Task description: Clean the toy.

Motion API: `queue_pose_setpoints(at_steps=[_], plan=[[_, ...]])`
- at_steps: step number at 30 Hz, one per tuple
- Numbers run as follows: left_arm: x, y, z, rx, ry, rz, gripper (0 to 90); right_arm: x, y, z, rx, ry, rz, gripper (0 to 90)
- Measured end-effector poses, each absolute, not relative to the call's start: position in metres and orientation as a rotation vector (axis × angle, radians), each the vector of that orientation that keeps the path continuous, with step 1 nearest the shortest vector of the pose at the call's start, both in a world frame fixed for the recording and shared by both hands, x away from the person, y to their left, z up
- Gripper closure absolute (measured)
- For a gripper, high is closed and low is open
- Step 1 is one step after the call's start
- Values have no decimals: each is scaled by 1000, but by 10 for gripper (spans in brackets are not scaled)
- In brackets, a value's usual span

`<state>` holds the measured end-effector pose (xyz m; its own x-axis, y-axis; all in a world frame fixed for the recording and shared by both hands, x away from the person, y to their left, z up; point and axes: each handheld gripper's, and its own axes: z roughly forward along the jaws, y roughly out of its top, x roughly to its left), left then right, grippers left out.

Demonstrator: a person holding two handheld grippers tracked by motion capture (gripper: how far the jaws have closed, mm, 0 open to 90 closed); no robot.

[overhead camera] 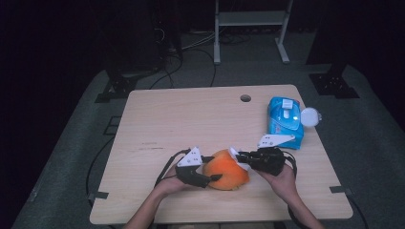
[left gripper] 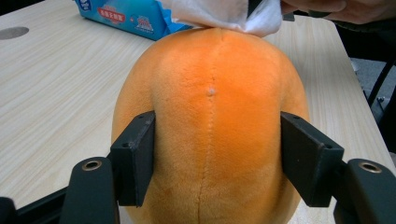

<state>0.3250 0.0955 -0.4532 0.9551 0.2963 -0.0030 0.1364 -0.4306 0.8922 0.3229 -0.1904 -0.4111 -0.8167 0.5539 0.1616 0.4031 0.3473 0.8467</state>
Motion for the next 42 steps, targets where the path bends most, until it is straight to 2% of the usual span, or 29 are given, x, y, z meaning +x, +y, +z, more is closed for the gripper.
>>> queue_pose_setpoints(at_steps=[10,20,31,42], plan=[[327,99,-453,2020,333,175,324,325,-208,-424,981,2483,1392,803],[335,106,-455,1993,410,142,309,305,-186,-409,813,2502,1438,802],[333,103,-455,1992,403,144,308,324,-206,-422,950,2491,1413,802],[328,93,-453,2019,350,185,303,309,-180,-404,791,2475,1489,802]])
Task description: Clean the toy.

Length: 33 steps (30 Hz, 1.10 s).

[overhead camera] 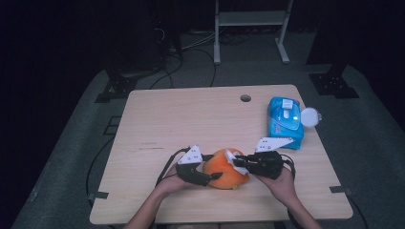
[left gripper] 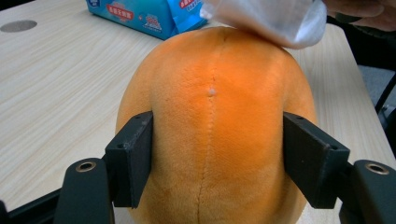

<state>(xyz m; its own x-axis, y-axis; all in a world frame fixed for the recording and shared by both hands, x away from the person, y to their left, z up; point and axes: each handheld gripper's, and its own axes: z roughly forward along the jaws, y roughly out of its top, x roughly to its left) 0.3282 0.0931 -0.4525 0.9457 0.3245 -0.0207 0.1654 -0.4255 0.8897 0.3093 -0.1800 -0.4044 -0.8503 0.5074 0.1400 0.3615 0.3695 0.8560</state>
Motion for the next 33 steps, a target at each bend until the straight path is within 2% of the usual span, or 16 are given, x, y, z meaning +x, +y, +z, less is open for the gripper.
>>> queue_pose_setpoints(at_steps=[3,14,23,33], plan=[[329,95,-453,2010,357,178,303,309,-177,-406,786,2481,1463,802],[331,98,-454,2007,372,167,304,325,-206,-422,955,2461,1400,802],[339,106,-455,1978,442,128,304,307,-189,-410,822,2474,1416,802],[340,105,-456,1954,467,111,302,325,-206,-425,981,2487,1393,801]])
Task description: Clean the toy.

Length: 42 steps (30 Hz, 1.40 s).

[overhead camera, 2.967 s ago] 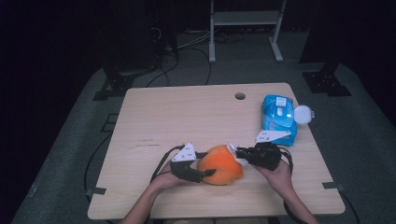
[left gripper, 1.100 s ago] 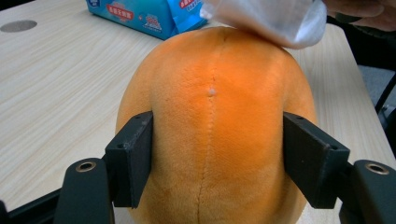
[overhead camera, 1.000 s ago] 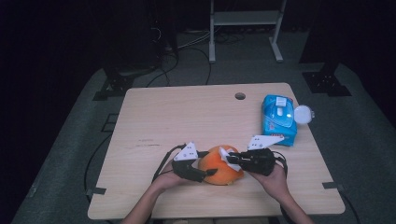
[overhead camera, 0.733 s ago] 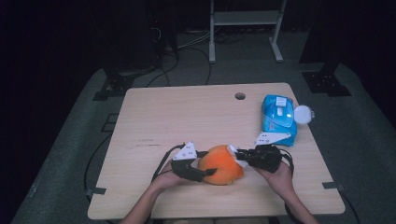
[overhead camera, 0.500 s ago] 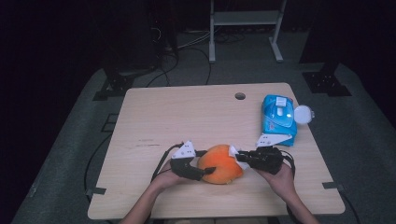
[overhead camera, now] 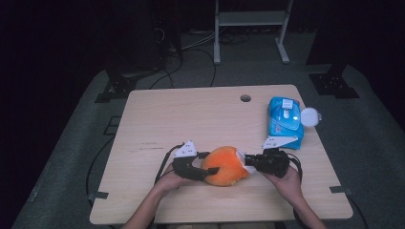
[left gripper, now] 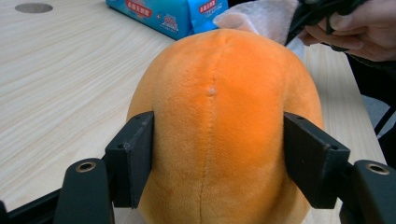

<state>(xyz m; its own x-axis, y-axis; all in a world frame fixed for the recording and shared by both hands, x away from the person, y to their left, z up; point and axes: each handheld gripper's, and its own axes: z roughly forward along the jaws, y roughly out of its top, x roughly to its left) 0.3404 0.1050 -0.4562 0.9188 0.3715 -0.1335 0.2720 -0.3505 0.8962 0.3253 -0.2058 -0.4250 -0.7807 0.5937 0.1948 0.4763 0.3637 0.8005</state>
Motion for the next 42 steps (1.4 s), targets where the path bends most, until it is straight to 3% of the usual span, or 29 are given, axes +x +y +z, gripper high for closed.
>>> queue_pose_setpoints(at_steps=[16,28,35,42], plan=[[317,83,-448,2048,237,252,294,326,-199,-412,956,2435,1533,802],[318,84,-447,2041,252,243,294,332,-212,-421,1045,2452,1456,802],[313,77,-445,2060,216,279,286,318,-187,-406,881,2453,1506,802],[325,89,-438,2001,348,187,151,317,-189,-409,875,2471,1442,803]])
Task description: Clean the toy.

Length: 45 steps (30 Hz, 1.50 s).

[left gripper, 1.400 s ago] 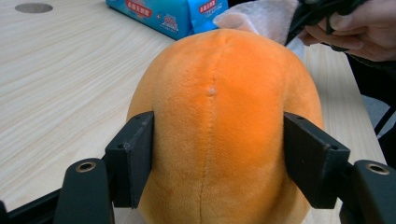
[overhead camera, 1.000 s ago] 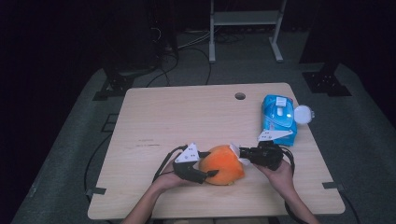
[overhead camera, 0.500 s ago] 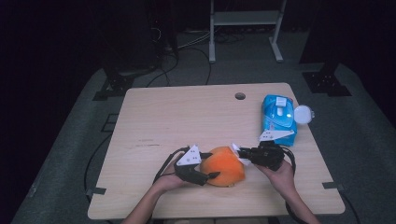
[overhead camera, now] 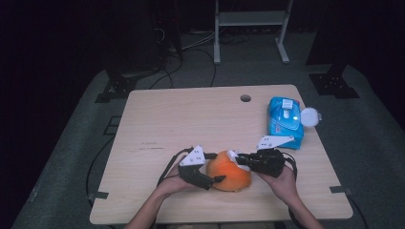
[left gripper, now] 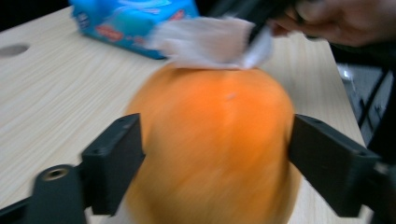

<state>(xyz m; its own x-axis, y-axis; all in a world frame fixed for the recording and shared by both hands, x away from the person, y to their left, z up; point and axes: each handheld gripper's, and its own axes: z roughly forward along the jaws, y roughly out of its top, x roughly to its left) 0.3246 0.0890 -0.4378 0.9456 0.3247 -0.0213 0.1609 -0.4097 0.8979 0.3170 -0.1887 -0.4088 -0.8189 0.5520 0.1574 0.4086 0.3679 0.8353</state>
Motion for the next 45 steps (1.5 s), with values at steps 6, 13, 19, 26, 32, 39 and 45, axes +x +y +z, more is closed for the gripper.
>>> queue_pose_setpoints(at_steps=[6,13,19,26,32,39,45], plan=[[331,88,-449,2007,414,79,167,319,-202,-410,911,2464,1439,802],[318,77,-435,2032,346,189,323,306,-185,-398,803,2441,1480,803],[313,73,-433,2045,314,237,316,297,-169,-392,704,2469,1460,805],[326,77,-446,1974,406,165,84,307,-189,-399,792,2471,1453,804],[322,76,-442,1989,386,169,300,309,-190,-397,797,2463,1429,803],[305,61,-425,2021,312,285,337,291,-170,-384,654,2447,1441,803],[317,66,-437,1965,402,216,109,299,-181,-390,729,2458,1431,804]])
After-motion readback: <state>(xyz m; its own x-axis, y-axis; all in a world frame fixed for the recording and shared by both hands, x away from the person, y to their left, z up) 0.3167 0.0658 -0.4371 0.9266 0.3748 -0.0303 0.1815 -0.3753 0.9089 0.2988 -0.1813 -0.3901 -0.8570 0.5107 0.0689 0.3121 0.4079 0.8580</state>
